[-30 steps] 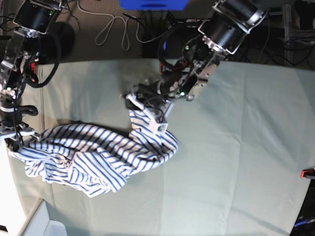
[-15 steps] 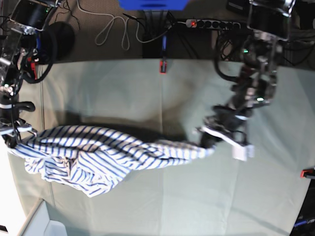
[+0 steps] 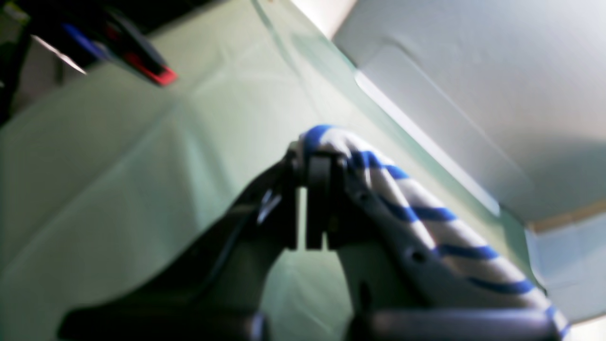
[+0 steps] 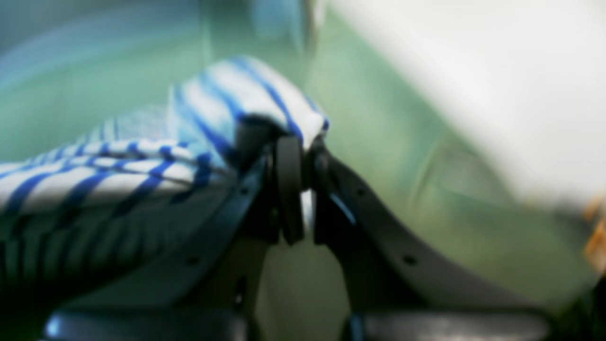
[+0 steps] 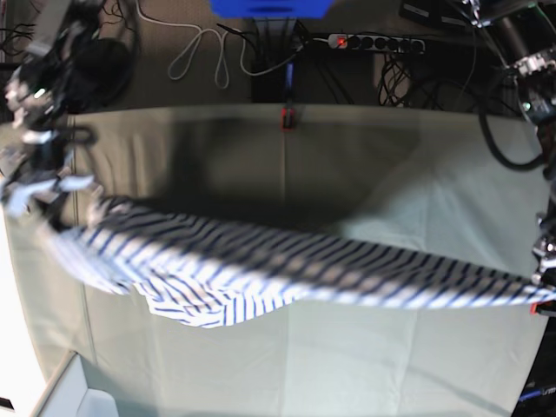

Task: Layout the t-shirt on the table in an organized manner, then fold the t-shirt properly
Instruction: 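Lift and spread the shirt between both grippers across the table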

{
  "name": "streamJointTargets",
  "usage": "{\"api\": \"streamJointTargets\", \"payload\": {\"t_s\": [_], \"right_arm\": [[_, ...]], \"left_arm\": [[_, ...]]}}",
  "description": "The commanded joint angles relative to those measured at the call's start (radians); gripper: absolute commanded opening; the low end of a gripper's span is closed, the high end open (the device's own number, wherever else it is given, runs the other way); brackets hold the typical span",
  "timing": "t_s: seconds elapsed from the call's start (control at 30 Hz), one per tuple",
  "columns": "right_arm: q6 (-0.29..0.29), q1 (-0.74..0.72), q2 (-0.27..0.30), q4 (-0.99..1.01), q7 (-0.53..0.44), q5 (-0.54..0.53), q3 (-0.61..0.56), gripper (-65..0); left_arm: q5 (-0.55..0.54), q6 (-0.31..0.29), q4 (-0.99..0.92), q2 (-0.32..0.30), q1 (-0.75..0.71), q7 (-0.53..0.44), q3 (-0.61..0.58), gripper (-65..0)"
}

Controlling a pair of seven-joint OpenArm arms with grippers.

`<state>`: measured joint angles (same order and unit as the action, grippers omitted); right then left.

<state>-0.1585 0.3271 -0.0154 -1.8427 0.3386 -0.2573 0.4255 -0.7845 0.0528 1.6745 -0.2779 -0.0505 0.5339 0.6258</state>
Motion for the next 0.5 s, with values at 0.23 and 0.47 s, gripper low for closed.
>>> {"api": "streamJointTargets", "payload": {"t_s": [0.23,0.47], "right_arm": [[-0.154,0.112,-0.041,-0.005,-0.052,0.0,-0.04,-65.0],[-0.155,0.171,-0.034,0.054,-0.052,0.0,-0.08,-65.0]], "left_arm": [[-0.011,0.005,-0.119,-0.008,-0.128,-0.014,0.012,-65.0],[-0.01,0.005,-0.187,-0.008,-0.193,-0.014,0.018,-64.9]]}}
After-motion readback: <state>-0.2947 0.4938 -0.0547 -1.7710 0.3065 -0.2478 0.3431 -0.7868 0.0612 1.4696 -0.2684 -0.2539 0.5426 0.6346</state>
